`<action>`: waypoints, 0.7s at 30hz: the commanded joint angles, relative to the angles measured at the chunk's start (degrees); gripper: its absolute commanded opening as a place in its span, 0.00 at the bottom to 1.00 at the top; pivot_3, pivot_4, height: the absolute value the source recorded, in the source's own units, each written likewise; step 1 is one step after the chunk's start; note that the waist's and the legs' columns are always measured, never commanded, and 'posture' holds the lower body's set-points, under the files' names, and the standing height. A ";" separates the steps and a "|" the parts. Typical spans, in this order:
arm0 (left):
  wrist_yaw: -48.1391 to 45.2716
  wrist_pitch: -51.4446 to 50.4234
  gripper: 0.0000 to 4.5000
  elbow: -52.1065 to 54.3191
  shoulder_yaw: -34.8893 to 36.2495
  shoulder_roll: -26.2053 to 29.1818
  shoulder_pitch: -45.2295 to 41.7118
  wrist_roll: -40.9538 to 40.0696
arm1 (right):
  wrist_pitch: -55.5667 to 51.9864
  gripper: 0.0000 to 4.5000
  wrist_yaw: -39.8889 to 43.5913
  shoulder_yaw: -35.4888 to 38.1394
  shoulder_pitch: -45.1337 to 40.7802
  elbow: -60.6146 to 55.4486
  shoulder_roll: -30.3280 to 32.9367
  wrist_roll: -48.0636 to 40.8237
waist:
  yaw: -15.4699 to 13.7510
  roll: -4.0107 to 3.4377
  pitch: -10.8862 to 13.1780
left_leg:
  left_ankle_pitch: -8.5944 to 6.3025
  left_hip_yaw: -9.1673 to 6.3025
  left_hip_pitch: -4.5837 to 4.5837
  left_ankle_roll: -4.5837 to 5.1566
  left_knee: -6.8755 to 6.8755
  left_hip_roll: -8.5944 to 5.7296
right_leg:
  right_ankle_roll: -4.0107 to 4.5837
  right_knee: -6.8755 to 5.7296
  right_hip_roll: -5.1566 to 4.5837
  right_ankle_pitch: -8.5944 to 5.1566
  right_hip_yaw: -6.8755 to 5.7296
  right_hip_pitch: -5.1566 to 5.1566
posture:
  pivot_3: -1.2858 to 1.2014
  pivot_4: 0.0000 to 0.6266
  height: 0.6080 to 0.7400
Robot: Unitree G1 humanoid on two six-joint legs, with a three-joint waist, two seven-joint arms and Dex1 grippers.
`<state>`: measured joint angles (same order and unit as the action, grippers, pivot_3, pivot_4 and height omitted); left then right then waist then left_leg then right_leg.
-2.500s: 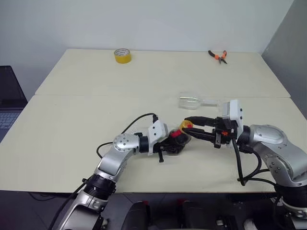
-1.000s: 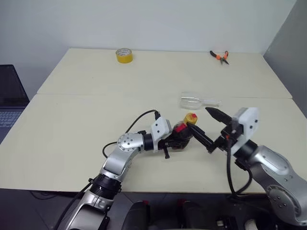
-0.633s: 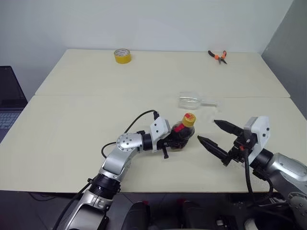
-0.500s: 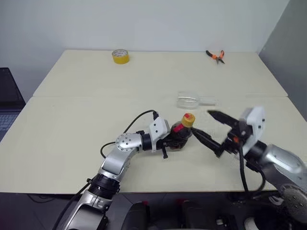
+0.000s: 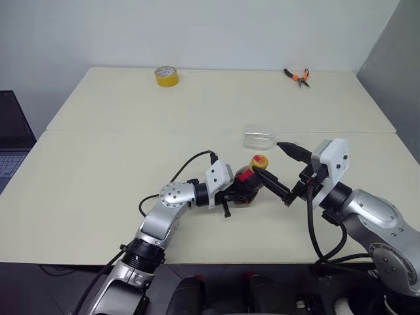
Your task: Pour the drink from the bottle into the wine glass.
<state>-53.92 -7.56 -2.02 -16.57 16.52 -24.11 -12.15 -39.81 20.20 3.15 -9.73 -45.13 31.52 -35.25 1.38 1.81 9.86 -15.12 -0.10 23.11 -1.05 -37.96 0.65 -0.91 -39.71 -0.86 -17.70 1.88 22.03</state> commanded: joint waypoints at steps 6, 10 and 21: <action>0.05 1.43 0.15 2.86 0.26 -0.36 -0.38 -0.56 | 0.93 1.00 1.31 7.32 3.43 -0.02 1.30 -2.08 | -0.04 0.00 0.00 | 0.00 -0.01 0.02 0.00 0.00 -0.01 | 0.00 0.02 0.00 0.00 -0.01 0.00 | 0.52 0.24 1.00; 0.01 1.54 0.15 2.73 0.20 -0.24 -0.36 -0.69 | 0.63 1.00 2.56 9.71 5.78 -0.46 2.58 -3.62 | -0.01 0.00 0.00 | 0.00 0.01 0.00 0.00 0.00 0.00 | 0.00 -0.01 0.00 0.00 0.01 -0.01 | 0.52 0.24 1.00; -0.29 1.73 0.15 2.24 0.26 -0.41 -0.64 -0.49 | -2.77 1.00 3.00 8.17 3.15 -4.09 5.46 -10.34 | 0.24 0.00 0.00 | 0.00 0.01 -0.03 0.00 0.01 0.03 | 0.00 -0.03 0.06 0.00 0.03 0.00 | 0.52 0.24 1.00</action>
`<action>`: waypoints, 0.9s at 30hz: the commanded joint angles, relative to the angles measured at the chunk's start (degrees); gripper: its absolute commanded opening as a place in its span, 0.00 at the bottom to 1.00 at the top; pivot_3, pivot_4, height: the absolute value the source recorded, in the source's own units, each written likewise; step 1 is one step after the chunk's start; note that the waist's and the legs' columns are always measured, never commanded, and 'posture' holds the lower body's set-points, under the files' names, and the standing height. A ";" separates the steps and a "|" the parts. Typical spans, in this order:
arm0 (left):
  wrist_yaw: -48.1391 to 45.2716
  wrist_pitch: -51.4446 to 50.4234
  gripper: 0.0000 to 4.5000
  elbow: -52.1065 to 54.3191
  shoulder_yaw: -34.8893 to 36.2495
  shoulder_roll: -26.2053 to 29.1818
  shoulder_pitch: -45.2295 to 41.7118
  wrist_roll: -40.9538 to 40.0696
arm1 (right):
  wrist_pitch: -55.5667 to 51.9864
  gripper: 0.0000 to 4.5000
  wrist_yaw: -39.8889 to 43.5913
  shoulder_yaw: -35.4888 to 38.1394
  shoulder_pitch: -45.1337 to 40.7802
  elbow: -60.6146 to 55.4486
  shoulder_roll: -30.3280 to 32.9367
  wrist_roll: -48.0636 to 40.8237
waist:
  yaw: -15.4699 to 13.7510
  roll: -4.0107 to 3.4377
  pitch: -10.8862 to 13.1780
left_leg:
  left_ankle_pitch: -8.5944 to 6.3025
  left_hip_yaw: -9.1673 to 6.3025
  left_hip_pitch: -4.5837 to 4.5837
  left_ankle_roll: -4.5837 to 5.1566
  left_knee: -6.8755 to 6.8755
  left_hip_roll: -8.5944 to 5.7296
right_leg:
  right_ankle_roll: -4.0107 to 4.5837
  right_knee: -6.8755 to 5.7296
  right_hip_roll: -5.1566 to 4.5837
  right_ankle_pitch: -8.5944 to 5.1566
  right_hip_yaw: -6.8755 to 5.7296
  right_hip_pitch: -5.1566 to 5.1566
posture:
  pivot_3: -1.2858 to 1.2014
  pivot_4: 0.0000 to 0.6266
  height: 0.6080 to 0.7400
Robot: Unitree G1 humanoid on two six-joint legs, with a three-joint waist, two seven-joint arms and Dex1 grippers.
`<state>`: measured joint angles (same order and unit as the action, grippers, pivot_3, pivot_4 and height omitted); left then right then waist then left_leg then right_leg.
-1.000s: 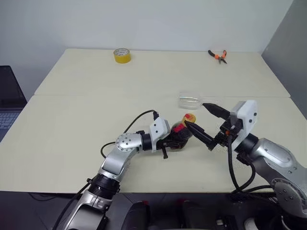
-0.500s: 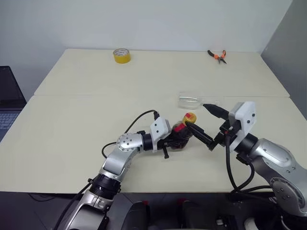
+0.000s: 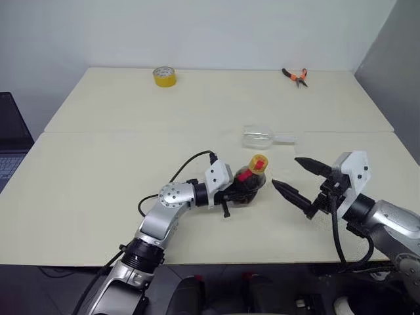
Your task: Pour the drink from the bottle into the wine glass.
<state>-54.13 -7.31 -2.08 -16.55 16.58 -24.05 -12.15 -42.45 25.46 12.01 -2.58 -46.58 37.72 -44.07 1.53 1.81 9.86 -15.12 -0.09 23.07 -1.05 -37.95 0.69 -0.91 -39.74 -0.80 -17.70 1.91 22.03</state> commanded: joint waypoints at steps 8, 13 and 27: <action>-0.22 1.32 0.15 2.61 0.17 -0.43 -0.55 -0.35 | -0.67 1.00 -8.06 -5.88 -11.14 -1.45 -4.05 2.26 | 0.00 0.00 0.00 | 0.00 0.01 0.03 0.00 0.00 -0.04 | 0.00 0.04 -0.04 0.00 0.00 0.00 | 0.52 0.24 1.00; -0.19 1.35 0.15 2.73 0.08 -0.35 -0.52 -0.23 | 0.13 1.00 -8.16 -7.34 -11.28 -0.29 -3.89 5.05 | 0.00 0.00 0.00 | 0.00 -0.01 0.03 0.00 -0.01 -0.03 | 0.00 0.03 -0.05 0.00 -0.01 0.00 | 0.52 0.24 1.00; -0.28 1.41 0.15 2.65 0.18 -0.12 -0.58 -0.21 | 0.55 1.00 -3.39 0.04 -4.85 -0.62 -0.35 1.14 | -0.03 0.00 0.00 | 0.00 0.00 0.03 0.00 -0.01 -0.03 | 0.00 0.04 -0.05 0.00 -0.01 0.00 | 0.52 0.24 1.00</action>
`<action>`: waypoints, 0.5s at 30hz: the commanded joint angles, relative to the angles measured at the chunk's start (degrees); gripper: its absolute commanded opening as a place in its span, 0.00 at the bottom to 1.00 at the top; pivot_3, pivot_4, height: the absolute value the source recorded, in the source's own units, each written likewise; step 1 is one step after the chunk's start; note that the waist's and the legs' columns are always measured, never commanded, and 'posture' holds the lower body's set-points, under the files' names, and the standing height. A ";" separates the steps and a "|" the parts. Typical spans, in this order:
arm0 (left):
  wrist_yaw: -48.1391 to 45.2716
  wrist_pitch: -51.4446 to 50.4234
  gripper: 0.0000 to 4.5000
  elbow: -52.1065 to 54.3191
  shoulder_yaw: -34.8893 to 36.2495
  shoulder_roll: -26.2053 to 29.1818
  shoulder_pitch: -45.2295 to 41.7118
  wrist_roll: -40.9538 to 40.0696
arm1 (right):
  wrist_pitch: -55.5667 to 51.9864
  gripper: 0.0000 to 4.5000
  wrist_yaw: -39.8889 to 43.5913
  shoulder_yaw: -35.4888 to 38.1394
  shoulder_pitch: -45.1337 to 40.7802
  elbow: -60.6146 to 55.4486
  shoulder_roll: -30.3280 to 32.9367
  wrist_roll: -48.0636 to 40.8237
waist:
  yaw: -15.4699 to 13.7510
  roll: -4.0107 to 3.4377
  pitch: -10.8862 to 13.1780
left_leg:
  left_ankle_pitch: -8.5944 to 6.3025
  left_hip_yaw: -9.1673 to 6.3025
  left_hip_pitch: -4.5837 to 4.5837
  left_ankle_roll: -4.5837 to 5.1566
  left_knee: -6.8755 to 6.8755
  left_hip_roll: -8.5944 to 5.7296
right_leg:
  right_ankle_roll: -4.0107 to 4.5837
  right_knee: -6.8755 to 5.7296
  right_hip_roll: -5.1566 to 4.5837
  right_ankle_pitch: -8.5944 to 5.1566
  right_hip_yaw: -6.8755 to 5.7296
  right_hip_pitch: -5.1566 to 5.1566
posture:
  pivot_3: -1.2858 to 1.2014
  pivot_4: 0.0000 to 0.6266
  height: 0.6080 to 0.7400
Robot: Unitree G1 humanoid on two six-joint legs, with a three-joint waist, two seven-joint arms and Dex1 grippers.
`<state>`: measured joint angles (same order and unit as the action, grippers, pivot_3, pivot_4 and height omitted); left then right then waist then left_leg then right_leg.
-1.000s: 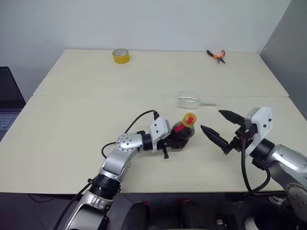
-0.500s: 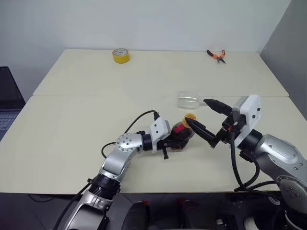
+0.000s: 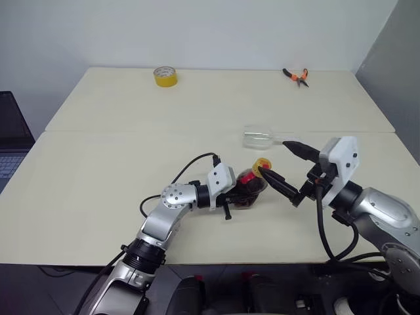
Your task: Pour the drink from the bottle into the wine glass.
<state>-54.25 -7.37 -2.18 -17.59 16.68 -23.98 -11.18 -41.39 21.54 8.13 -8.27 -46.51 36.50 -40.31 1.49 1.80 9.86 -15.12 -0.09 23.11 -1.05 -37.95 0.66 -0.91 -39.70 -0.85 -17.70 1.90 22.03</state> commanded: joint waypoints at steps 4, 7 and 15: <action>-0.20 1.53 0.15 2.64 1.17 -0.28 -0.74 -1.17 | -2.75 1.00 2.10 5.10 2.24 -2.01 1.94 -8.60 | 0.00 0.00 0.00 | 0.00 0.01 0.00 0.00 0.00 0.00 | 0.00 0.00 0.00 0.00 0.01 0.00 | 0.52 0.24 1.00; -0.23 1.57 0.15 2.58 1.19 -0.30 -0.77 -1.17 | -3.69 1.00 2.16 4.96 2.69 -3.12 2.71 -11.54 | 0.00 0.00 0.00 | 0.00 0.01 0.00 0.00 0.00 0.00 | 0.00 0.00 0.01 0.00 0.01 0.00 | 0.52 0.24 1.00; -0.21 1.47 0.15 2.75 1.12 -0.31 -0.70 -1.16 | -4.06 1.00 -3.11 3.31 -0.75 -1.79 -0.06 -15.73 | 0.01 0.00 0.00 | 0.00 0.01 0.00 0.00 0.00 0.01 | 0.00 0.00 0.02 0.00 0.01 0.00 | 0.52 0.24 1.00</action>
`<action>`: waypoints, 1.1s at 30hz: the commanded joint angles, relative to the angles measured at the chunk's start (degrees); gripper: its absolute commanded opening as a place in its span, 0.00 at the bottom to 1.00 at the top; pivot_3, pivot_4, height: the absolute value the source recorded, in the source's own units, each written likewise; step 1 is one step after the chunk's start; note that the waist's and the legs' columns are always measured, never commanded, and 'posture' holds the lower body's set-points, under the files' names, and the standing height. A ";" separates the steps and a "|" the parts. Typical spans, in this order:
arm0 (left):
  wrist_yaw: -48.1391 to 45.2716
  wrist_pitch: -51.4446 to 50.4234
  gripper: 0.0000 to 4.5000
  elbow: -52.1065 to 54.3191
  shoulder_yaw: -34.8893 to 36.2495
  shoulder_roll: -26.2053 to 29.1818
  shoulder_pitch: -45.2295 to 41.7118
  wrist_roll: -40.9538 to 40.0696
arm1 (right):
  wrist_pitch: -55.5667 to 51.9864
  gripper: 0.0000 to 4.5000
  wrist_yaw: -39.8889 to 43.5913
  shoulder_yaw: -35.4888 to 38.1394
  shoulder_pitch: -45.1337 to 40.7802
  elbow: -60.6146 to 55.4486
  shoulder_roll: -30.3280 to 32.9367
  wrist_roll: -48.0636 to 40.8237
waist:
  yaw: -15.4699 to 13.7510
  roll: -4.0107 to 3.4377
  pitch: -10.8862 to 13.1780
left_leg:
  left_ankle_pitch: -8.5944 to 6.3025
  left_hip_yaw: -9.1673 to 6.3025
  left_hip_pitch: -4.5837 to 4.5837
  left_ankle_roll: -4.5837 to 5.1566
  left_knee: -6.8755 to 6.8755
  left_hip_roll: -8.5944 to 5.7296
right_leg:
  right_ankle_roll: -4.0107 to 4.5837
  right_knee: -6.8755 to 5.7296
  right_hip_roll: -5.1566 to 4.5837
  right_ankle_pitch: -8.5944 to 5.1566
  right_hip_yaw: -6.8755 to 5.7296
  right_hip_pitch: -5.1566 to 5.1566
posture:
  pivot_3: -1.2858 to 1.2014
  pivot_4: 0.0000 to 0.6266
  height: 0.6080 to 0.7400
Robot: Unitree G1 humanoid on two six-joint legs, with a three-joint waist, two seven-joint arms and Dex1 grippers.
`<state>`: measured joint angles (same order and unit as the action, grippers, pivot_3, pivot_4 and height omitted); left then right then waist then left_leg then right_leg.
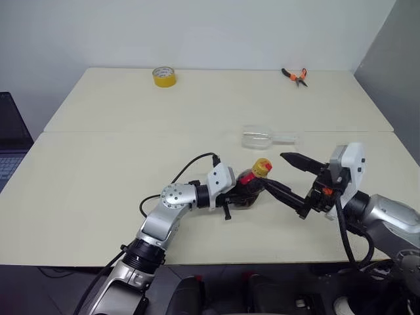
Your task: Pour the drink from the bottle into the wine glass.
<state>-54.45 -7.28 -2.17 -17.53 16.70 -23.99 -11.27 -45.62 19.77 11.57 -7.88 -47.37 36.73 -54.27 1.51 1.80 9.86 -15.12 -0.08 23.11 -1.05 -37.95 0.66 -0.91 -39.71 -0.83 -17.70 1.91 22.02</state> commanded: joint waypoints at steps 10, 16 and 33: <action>0.30 1.44 0.14 2.85 0.92 -0.57 -0.66 -0.88 | 1.63 1.00 -2.19 -6.68 -4.95 3.10 -2.84 3.71 | 0.01 0.00 0.00 | 0.00 -0.01 0.00 0.00 0.00 0.00 | 0.00 0.00 0.00 0.00 -0.01 0.00 | 0.52 0.24 1.00; 0.36 1.45 0.14 2.88 1.02 -0.49 -0.59 -0.89 | 1.88 0.96 -1.70 -7.42 -4.90 3.61 -3.57 5.17 | 0.01 0.00 0.00 | 0.00 -0.01 0.00 0.00 0.00 0.00 | 0.00 0.01 -0.01 0.00 -0.01 0.00 | 0.52 0.24 1.00; 0.52 1.35 0.14 3.40 0.90 -0.72 -0.06 -1.14 | 4.70 0.28 -2.54 -4.34 -3.11 2.83 -9.70 -0.75 | 0.02 0.00 0.00 | 0.00 -0.01 0.01 0.00 0.00 0.00 | 0.00 0.01 -0.01 0.00 -0.01 0.00 | 0.52 0.24 1.00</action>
<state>-54.13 -7.10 -1.40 -17.12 16.42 -23.89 -11.49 -43.84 17.60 5.03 -10.54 -42.50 28.10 -52.04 1.53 1.80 9.86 -15.12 -0.09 23.11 -1.05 -37.95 0.66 -0.91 -39.70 -0.84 -17.70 1.91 22.03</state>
